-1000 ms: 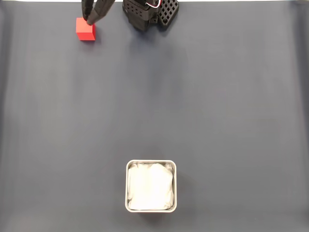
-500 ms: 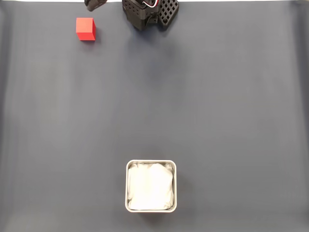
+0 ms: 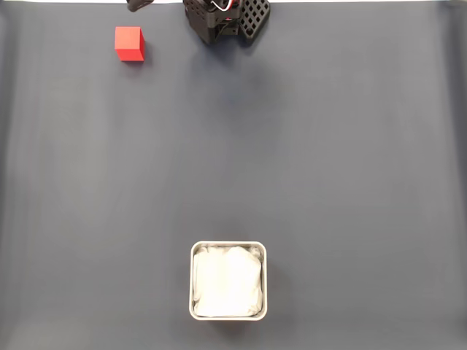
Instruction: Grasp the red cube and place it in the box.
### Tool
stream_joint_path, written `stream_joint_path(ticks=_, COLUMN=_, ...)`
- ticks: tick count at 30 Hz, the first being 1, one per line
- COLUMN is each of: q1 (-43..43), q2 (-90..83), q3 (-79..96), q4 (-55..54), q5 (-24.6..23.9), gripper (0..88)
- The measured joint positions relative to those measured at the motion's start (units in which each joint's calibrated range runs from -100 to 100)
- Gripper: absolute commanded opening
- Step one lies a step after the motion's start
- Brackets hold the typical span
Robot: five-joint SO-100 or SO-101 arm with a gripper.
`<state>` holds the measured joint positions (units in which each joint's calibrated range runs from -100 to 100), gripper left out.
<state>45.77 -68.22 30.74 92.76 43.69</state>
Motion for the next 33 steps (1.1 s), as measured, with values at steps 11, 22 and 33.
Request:
stream_joint_path(ticks=11, q1=4.97, q2=0.00, q3=2.62, q4=0.00, q5=0.00, gripper=0.0)
stream_joint_path(ticks=22, q1=9.87, q2=0.00, q3=6.51, q4=-0.08, q5=0.00, gripper=0.0)
stream_joint_path(ticks=33, q1=12.91, q2=0.35, q3=8.41, q4=-1.03, q5=0.05, gripper=0.0)
